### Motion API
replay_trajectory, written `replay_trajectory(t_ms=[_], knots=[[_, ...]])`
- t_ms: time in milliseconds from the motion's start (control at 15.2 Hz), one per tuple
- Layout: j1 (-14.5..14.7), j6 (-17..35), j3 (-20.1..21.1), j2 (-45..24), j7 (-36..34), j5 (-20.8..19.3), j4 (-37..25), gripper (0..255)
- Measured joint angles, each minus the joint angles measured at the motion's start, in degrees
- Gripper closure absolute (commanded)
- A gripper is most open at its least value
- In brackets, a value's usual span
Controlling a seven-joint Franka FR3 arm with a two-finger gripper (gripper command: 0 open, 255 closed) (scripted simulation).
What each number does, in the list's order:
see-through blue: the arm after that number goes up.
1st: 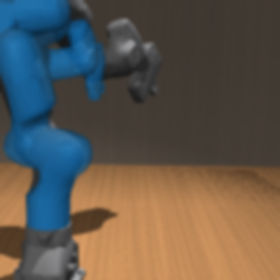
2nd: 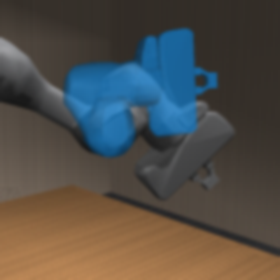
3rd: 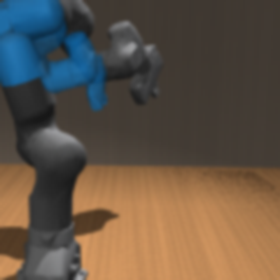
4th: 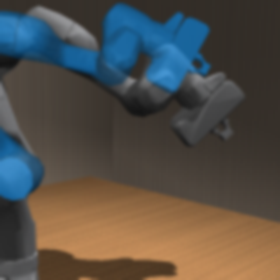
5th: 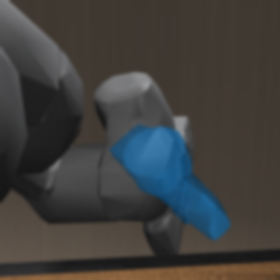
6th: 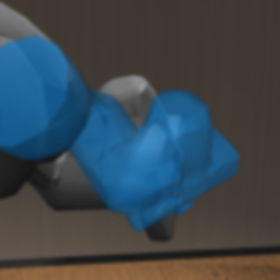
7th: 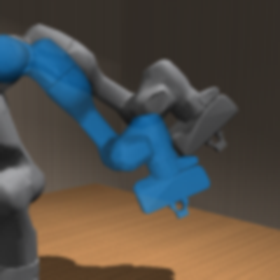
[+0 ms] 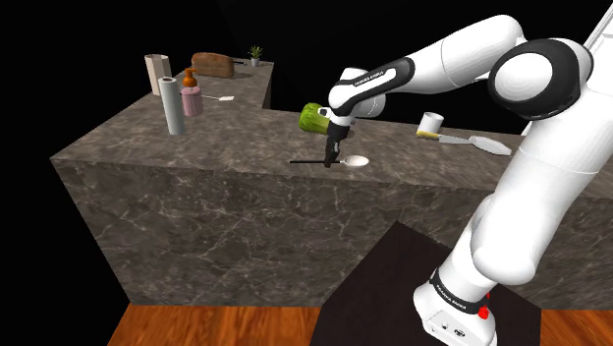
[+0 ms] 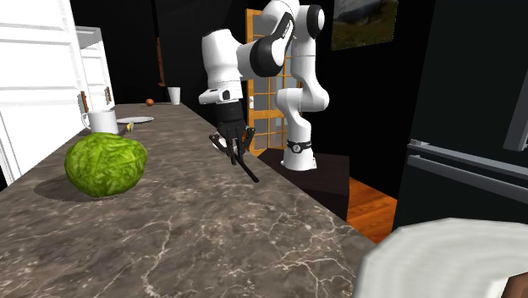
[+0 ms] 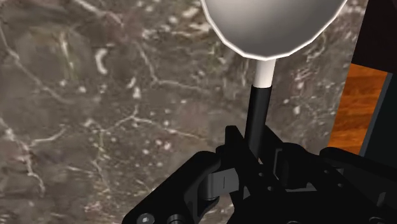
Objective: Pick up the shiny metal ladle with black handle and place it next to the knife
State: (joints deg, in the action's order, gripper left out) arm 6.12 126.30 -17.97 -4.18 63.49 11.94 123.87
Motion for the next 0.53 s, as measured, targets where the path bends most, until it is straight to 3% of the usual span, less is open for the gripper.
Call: replay_trajectory(t_ms=[528], knots=[[0.03, -2.67, -0.10, 1.50, -0.88, -0.94, -1.29, 255]])
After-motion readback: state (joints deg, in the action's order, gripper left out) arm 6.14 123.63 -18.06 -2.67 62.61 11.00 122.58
